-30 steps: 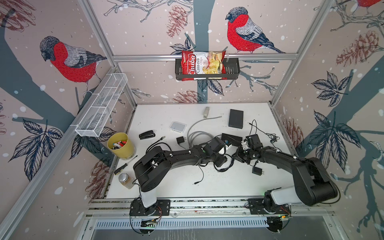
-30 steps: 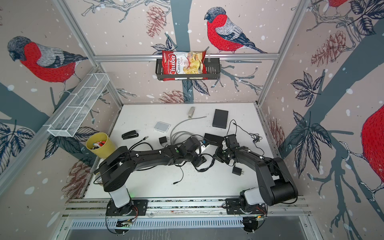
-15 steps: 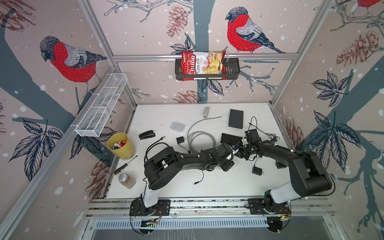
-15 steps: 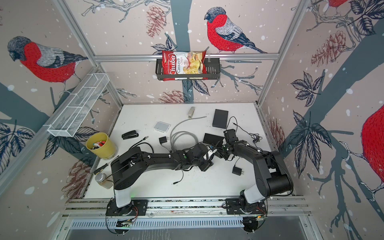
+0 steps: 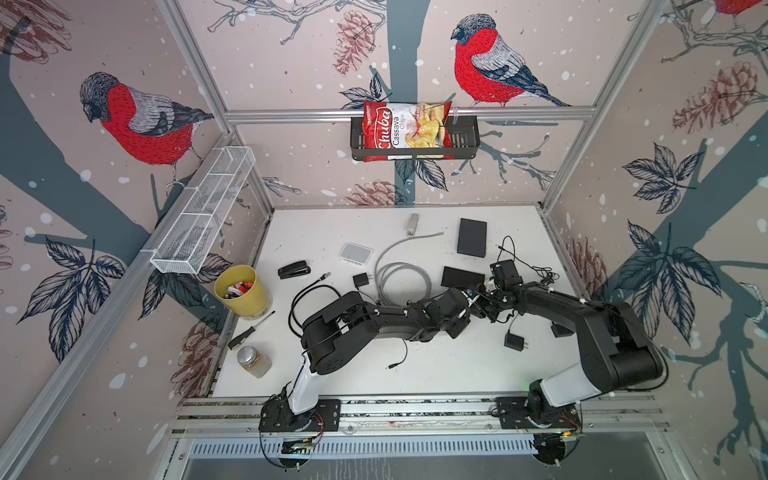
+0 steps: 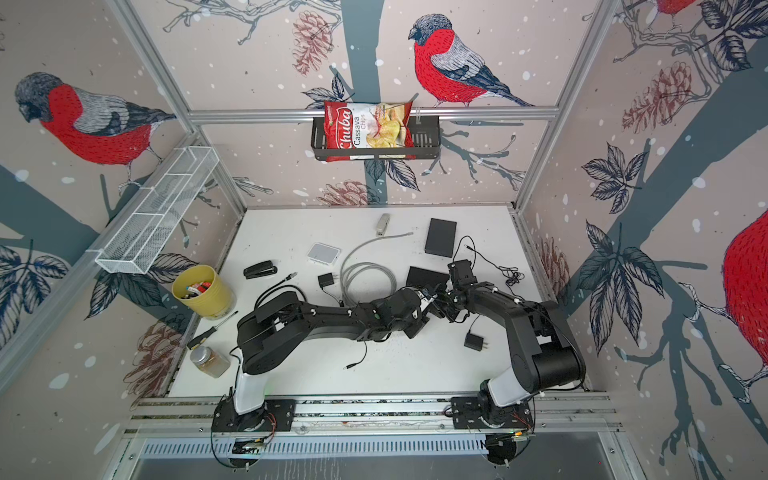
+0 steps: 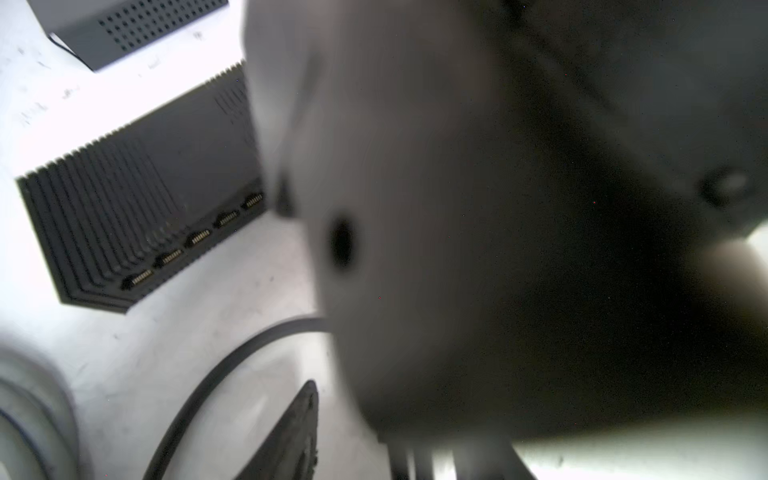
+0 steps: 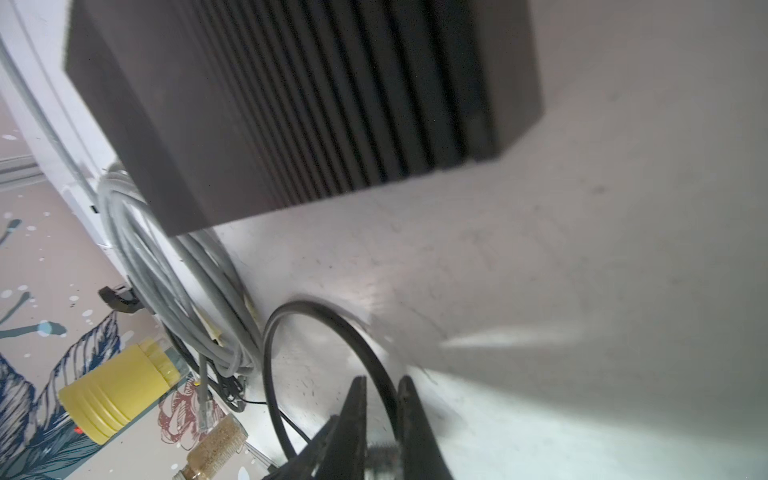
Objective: Insert the plug into the switch port
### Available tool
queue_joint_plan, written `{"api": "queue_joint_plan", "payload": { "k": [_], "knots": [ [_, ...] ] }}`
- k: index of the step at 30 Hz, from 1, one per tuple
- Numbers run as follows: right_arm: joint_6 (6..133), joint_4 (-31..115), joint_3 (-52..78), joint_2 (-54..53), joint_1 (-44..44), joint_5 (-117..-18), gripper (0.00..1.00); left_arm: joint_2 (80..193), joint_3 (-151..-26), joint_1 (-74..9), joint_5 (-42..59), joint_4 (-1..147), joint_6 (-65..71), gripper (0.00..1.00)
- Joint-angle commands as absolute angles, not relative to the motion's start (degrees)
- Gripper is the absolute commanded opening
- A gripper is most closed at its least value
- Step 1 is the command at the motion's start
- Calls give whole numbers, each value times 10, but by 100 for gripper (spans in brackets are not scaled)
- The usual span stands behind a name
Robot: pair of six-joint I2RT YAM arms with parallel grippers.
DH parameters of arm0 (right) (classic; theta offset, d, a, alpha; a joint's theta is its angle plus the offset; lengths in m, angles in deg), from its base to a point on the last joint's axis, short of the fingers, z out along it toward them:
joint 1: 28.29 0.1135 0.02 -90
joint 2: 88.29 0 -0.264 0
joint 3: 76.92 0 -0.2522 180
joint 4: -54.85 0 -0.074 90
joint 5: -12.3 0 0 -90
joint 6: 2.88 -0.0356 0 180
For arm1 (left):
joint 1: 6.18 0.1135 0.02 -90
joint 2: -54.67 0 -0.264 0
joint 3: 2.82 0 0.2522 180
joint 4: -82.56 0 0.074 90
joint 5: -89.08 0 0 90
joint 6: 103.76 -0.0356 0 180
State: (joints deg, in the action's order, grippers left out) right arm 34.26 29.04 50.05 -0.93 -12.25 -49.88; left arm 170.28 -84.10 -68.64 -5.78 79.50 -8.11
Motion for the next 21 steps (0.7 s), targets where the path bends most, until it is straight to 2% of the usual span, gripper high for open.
{"api": "queue_joint_plan", "payload": {
  "k": [1, 7, 13, 17, 21],
  "knots": [
    [340, 288, 506, -14, -123, -467, 8, 1713, -839, -685, -104, 808, -81, 47],
    [342, 287, 504, -15, -127, -469, 8, 1716, -824, -685, -126, 815, -94, 34],
    [342, 287, 498, -11, -125, -474, 9, 1704, -804, -685, -128, 827, -95, 14],
    [353, 282, 493, -19, -125, -484, 19, 1682, -779, -674, -94, 853, -91, 10],
    [368, 285, 493, -19, -130, -489, 27, 1662, -752, -640, 3, 888, -75, 7]
  ]
}}
